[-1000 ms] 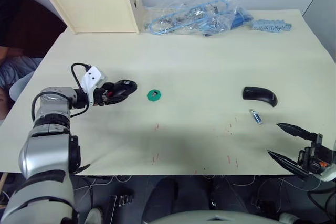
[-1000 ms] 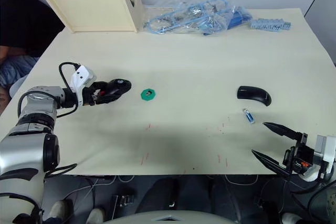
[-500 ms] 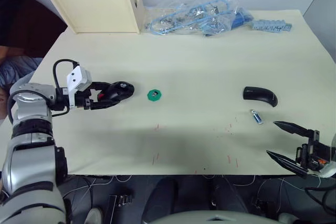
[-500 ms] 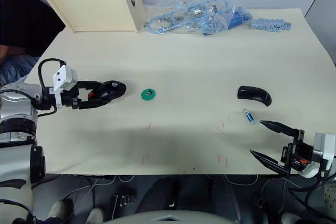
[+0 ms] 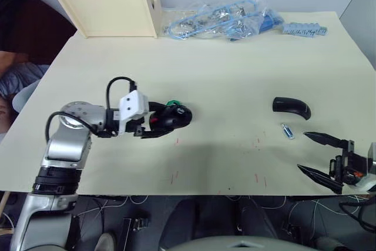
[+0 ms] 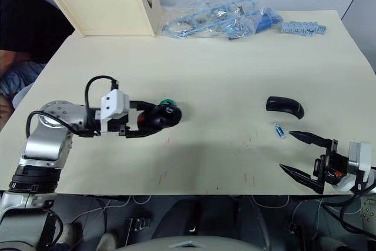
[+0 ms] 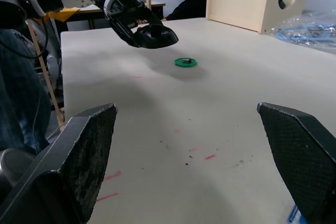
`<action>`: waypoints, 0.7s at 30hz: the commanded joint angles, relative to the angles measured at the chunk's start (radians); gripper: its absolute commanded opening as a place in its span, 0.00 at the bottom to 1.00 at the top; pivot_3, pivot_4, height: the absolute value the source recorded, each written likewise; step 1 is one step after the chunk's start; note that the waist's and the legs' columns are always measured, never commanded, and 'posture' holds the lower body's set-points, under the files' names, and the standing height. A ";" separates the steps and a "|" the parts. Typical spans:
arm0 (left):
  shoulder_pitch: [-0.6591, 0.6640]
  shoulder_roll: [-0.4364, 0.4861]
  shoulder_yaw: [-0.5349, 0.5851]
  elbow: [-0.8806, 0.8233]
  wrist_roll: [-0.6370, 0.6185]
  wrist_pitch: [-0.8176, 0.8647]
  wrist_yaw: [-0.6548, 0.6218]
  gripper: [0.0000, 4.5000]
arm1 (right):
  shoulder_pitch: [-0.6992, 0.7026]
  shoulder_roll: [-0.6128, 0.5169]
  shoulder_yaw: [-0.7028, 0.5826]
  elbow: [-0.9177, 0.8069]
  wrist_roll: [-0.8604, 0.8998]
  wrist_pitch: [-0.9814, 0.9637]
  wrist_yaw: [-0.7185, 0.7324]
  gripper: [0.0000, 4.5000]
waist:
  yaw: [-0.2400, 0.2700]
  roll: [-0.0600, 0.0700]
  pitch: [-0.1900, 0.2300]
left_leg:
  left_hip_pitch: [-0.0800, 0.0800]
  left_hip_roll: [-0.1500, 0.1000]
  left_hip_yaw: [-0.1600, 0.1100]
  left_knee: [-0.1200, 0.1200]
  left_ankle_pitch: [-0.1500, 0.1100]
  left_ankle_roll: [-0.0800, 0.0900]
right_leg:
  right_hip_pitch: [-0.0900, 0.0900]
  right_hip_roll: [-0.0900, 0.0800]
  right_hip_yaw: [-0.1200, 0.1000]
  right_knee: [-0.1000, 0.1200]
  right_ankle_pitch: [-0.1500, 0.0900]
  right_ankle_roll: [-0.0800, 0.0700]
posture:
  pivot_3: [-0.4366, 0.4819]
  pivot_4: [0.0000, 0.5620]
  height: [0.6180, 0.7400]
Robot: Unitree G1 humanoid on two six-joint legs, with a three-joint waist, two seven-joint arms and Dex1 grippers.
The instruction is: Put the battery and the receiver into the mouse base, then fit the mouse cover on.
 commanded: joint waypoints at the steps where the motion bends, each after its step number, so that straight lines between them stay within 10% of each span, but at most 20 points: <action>1: -0.034 -0.038 -0.078 -0.117 -0.005 0.106 0.055 0.66 | -0.022 -0.021 0.000 -0.001 0.008 0.008 0.017 1.00 | 0.000 0.000 0.000 | 0.000 0.000 0.000 0.000 0.000 0.000 | 0.000 0.000 0.000 0.000 0.000 0.000 | 0.48 0.27 1.00; 21: -0.049 -0.111 -0.372 -0.186 0.111 0.218 0.144 0.66 | -0.052 -0.087 0.002 0.028 0.000 0.020 0.126 1.00 | 0.001 0.000 0.000 | 0.000 -0.002 0.000 0.000 0.000 0.000 | 0.000 0.000 0.001 -0.001 0.000 0.000 | 0.48 0.27 1.00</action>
